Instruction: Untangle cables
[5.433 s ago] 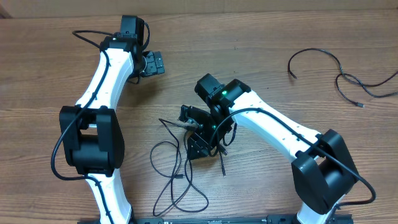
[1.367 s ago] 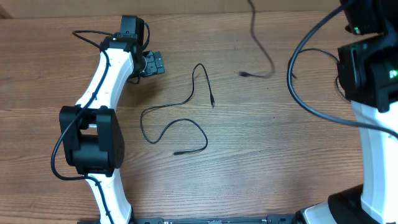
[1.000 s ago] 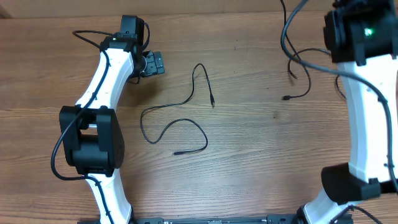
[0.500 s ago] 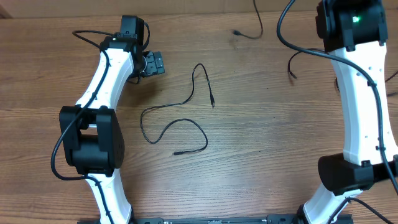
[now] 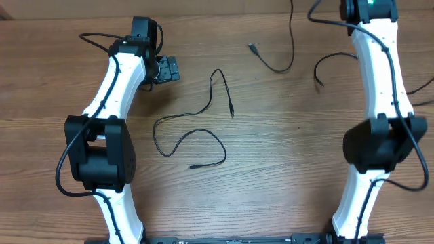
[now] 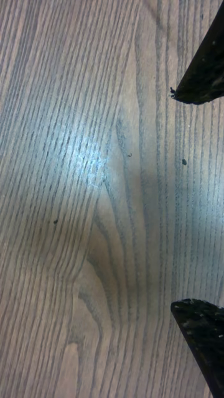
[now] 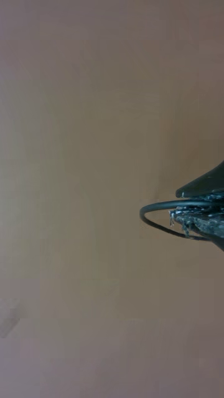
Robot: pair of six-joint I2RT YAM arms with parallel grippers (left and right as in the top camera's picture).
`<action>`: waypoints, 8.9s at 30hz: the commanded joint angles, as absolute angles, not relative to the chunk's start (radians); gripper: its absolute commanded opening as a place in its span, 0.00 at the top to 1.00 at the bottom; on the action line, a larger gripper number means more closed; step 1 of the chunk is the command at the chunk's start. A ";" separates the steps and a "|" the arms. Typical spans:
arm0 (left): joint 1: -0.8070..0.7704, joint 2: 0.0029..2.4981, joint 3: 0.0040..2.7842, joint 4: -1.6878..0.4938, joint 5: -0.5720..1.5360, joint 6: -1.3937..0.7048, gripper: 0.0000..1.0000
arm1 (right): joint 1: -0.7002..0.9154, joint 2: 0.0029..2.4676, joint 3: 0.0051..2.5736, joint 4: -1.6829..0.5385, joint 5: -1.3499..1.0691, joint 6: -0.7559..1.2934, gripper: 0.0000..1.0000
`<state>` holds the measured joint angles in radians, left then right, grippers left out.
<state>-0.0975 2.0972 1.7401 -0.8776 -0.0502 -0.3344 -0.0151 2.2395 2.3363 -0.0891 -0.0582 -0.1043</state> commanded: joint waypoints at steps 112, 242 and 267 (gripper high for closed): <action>0.226 2.114 1.742 -0.862 0.202 0.292 0.00 | 0.815 2.168 1.942 -0.984 -0.330 0.315 0.00; 0.222 2.114 1.742 -0.859 0.202 0.292 0.00 | 0.709 1.553 1.764 -1.327 0.509 0.764 0.96; 0.222 2.114 1.742 -0.859 0.202 0.292 0.00 | 0.125 1.553 1.752 -1.482 0.532 0.841 0.96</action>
<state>0.2291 2.0972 1.7401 -0.8627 0.1883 0.2695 0.1719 1.5883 1.7412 -1.4811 0.5068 0.8341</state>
